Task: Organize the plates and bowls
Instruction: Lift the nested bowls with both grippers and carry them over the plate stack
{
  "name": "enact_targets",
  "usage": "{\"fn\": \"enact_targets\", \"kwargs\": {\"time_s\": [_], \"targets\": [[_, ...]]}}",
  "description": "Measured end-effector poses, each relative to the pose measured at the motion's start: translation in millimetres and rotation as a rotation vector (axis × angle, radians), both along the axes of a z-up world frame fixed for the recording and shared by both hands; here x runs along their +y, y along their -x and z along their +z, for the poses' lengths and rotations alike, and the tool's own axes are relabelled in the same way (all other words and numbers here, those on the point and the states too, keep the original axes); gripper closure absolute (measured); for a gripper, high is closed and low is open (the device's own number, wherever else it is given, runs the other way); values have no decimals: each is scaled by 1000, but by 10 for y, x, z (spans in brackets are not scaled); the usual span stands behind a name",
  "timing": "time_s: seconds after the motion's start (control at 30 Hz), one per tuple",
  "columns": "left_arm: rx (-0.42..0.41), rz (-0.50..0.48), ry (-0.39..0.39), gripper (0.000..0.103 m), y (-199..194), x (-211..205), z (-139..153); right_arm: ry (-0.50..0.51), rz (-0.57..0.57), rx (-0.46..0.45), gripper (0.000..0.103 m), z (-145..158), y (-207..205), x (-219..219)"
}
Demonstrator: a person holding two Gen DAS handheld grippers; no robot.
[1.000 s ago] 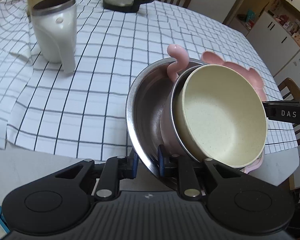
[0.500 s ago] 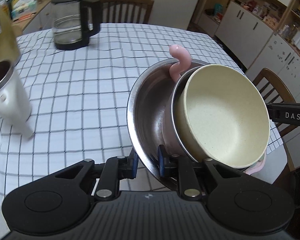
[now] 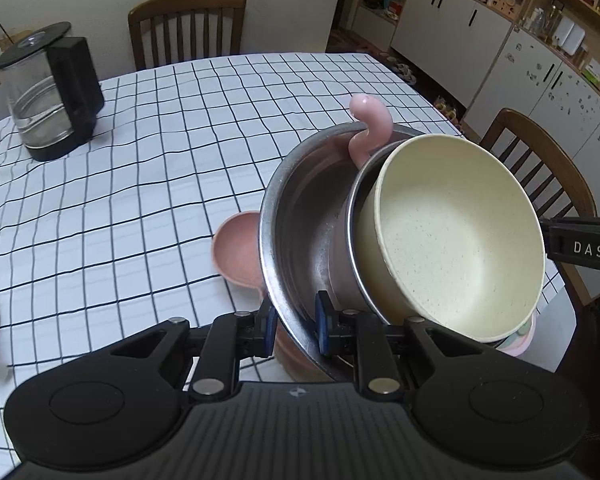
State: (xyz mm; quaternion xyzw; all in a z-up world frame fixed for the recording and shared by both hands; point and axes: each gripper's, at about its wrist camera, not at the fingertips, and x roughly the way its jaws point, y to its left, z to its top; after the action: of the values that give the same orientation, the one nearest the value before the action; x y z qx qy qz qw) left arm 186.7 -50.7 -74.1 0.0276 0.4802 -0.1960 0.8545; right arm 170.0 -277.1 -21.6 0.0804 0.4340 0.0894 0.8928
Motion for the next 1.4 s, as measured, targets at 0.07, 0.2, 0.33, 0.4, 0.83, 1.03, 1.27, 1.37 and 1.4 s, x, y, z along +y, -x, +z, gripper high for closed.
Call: {"fn": "enact_targets", "kwargs": {"time_s": [0.07,0.2,0.33,0.4,0.83,1.03,1.27,1.37,1.4], "targets": [[7,-3,-5,85,-81,-53,-61,-4,-18,10,93,-77,-49,-57],[27,-9,-30,85,-171,-147,-179,-17,-39,30,92,-225,-115,-168],[51,-6,-43,85,-220,-170,-273,-28,-49,59,92,-373,-179,-209],[56,-9,-51,85,-239,-180,-304,-32,-49,68,92,-423,-189,-225],[80,9,-76,86,-294,-189,-416,-41,-35,121,92,-611,-236,-235],[86,23,-67,86,-304,-177,-426,-37,-34,120,91,-619,-241,-221],[83,38,-68,86,-279,-186,-413,-35,-39,124,89,-627,-255,-228],[79,43,-73,86,-262,-192,-405,-29,-37,123,87,-622,-250,-233],[80,46,-74,86,-258,-192,-403,-26,-34,123,86,-620,-247,-234]]}}
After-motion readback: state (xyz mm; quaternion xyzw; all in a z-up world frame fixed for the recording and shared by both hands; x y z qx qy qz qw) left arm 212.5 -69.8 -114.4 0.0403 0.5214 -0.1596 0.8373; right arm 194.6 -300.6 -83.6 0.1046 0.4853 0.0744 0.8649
